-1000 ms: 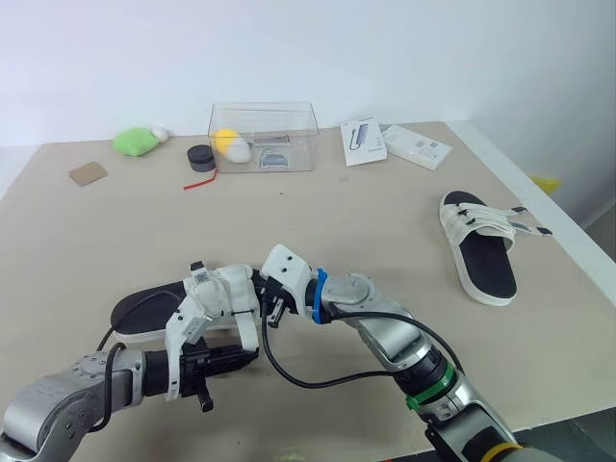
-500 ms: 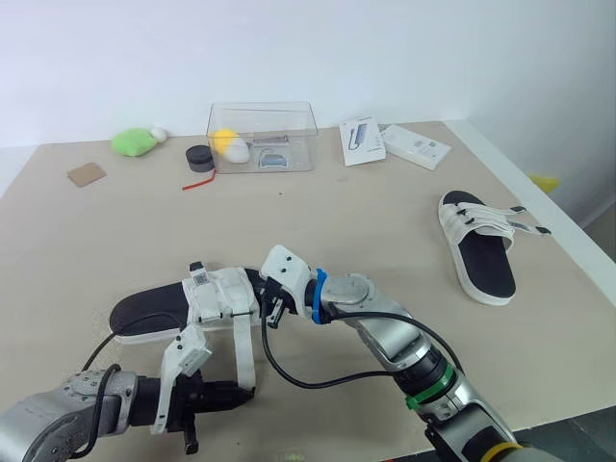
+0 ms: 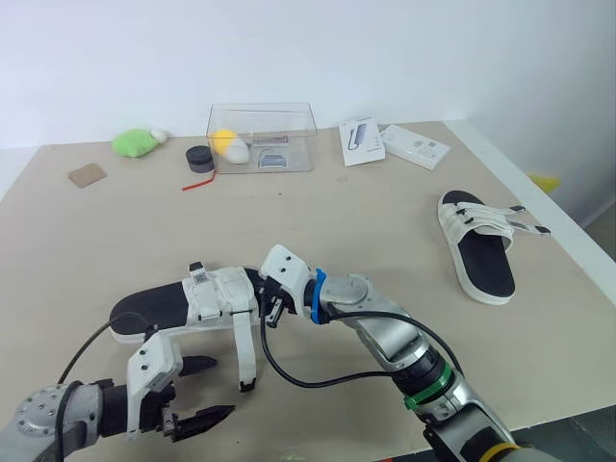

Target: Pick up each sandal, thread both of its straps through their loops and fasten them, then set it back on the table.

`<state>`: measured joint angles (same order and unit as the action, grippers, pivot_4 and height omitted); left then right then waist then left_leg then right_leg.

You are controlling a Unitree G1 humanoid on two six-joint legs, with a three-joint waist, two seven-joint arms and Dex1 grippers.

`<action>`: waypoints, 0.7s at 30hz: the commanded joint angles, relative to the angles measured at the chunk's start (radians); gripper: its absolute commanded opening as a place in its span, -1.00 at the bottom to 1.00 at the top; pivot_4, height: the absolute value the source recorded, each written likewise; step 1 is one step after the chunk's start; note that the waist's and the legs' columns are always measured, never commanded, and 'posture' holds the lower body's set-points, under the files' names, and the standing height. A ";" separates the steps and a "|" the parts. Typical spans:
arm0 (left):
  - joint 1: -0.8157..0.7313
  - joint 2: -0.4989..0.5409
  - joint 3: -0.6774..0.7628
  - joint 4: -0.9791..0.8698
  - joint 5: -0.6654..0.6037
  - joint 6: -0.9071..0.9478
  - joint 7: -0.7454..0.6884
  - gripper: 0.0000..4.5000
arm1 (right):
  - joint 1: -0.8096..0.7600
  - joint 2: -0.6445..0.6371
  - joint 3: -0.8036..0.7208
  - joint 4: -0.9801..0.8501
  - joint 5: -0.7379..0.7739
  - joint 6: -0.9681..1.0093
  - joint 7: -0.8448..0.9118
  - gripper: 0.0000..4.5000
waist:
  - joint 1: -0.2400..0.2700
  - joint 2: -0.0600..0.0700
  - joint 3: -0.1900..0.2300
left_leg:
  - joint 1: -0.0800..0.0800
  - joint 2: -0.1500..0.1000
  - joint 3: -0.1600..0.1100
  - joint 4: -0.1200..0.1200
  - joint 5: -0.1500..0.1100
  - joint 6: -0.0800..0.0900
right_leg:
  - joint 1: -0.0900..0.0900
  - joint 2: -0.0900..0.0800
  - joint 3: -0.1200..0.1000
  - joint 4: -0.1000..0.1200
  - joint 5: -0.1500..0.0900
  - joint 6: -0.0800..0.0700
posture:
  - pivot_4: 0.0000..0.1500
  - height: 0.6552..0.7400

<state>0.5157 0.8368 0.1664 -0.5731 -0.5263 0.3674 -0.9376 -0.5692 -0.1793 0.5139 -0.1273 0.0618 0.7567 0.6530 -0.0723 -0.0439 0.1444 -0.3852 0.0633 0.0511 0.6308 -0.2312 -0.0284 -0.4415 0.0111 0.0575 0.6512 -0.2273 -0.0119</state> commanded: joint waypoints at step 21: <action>-0.281 -0.067 -0.111 0.408 0.936 -1.358 0.374 0.99 | 0.008 -0.019 0.031 0.064 -0.029 0.010 0.019 -1.00 | 0.013 0.003 -0.002 | 0.003 0.004 0.013 -0.006 0.001 0.001 | -0.001 -0.001 -0.001 -0.001 0.006 0.001 | 1.00 1.00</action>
<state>0.2444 0.7683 0.0999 -0.1549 0.3822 -0.9571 -0.5753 -0.5835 -0.1873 0.5174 -0.1093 0.0542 0.7397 0.6785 -0.0592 -0.0413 0.1423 -0.3823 0.0676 0.0639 0.6246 -0.2305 -0.0273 -0.4425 0.0107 0.0562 0.6506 -0.2215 -0.0105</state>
